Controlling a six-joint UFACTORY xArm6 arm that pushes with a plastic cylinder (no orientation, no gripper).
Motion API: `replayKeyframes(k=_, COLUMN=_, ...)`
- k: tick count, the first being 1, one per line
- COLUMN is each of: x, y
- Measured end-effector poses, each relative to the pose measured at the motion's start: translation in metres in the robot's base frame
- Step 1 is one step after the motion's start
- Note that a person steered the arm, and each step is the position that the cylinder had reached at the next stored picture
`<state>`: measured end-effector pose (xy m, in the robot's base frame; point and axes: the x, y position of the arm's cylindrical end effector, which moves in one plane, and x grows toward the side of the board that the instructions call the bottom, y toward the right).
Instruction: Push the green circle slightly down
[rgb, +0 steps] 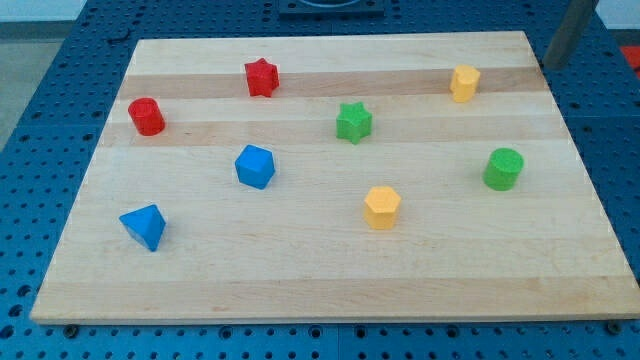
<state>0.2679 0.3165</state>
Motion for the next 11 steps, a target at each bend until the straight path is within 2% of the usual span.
replayKeyframes(k=1, x=0.000, y=0.000)
replayKeyframes(k=2, x=0.044, y=0.007)
replayKeyframes(k=3, x=0.123, y=0.007)
replayKeyframes(k=5, x=0.140, y=0.007)
replayKeyframes(k=6, x=0.130, y=-0.069)
replayKeyframes(k=7, x=0.137, y=-0.106)
replayKeyframes(k=8, x=0.183, y=-0.112)
replayKeyframes(k=11, x=0.201, y=-0.114)
